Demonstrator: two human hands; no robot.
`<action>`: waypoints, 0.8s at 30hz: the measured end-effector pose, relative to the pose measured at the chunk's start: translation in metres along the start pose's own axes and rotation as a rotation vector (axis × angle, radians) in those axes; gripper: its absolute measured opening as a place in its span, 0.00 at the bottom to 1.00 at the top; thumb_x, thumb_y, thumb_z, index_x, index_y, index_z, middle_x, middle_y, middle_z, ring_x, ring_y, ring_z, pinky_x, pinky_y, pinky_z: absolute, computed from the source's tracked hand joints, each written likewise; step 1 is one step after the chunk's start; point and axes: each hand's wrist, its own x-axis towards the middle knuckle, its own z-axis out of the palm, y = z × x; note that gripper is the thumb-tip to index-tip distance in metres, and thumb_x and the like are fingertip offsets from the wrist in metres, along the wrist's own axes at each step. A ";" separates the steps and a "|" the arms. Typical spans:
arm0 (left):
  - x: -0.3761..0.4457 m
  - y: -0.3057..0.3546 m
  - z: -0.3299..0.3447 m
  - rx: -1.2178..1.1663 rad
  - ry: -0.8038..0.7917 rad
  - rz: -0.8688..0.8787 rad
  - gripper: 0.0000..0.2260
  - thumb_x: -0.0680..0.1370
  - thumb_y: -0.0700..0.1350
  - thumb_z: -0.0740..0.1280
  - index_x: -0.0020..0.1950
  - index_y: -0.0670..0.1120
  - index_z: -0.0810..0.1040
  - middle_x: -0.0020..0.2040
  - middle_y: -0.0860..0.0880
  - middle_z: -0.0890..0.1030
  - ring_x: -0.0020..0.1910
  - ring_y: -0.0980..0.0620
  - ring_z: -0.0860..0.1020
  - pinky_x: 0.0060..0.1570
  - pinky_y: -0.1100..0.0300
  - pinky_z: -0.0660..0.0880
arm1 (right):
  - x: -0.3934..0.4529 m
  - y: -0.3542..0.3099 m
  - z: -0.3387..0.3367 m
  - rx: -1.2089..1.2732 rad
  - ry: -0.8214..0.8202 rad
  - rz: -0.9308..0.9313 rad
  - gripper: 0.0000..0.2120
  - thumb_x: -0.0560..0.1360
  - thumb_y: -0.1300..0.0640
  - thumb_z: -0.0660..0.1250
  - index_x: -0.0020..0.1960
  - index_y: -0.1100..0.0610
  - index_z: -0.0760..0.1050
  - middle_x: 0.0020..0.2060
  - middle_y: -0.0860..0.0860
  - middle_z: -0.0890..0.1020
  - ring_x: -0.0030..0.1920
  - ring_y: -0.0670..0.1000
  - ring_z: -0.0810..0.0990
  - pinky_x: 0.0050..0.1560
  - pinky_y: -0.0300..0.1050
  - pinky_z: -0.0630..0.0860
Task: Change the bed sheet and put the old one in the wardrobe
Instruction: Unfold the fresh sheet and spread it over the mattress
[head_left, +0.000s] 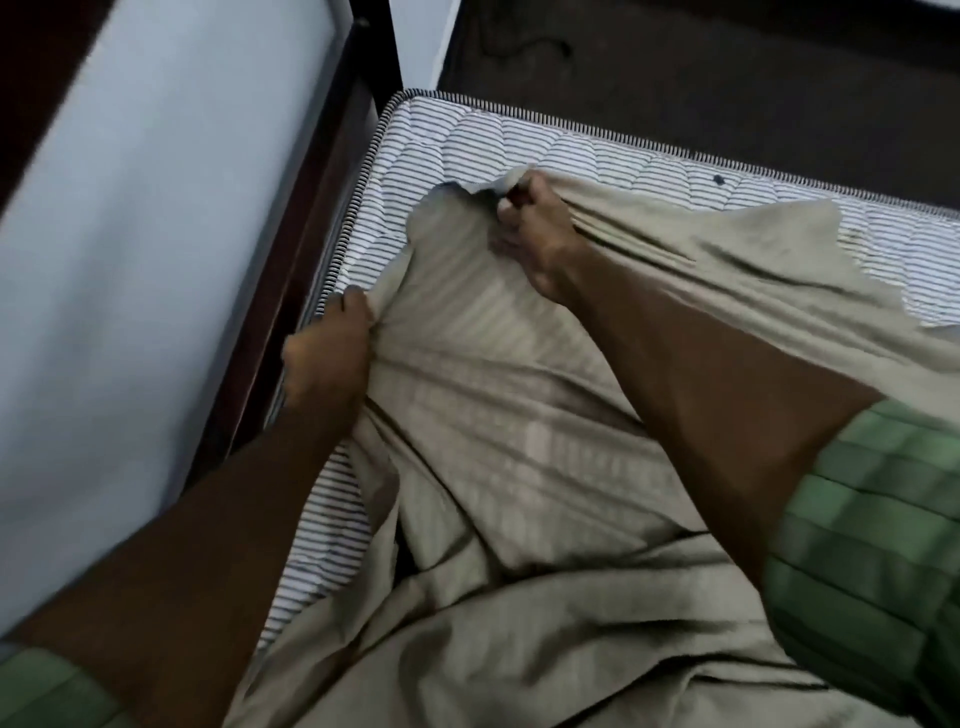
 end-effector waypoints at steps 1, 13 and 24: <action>0.004 -0.005 0.000 -0.020 -0.036 -0.011 0.05 0.82 0.38 0.59 0.56 0.44 0.72 0.51 0.42 0.81 0.39 0.37 0.84 0.31 0.52 0.73 | 0.001 0.007 -0.003 -0.059 0.002 0.002 0.18 0.79 0.69 0.61 0.63 0.52 0.74 0.56 0.50 0.80 0.48 0.50 0.76 0.44 0.50 0.75; 0.005 0.013 0.013 -0.246 -0.407 0.145 0.34 0.79 0.45 0.67 0.80 0.58 0.52 0.59 0.42 0.79 0.57 0.38 0.81 0.54 0.45 0.77 | -0.053 0.079 -0.008 -1.193 0.143 0.343 0.22 0.78 0.50 0.67 0.69 0.57 0.70 0.66 0.58 0.78 0.67 0.61 0.77 0.64 0.53 0.74; 0.022 -0.022 0.015 0.304 -0.153 0.103 0.19 0.82 0.39 0.53 0.71 0.44 0.74 0.64 0.41 0.73 0.49 0.43 0.83 0.39 0.53 0.79 | -0.024 0.042 0.040 -1.014 -0.268 -0.130 0.06 0.77 0.52 0.68 0.45 0.54 0.80 0.45 0.57 0.84 0.48 0.59 0.81 0.50 0.48 0.76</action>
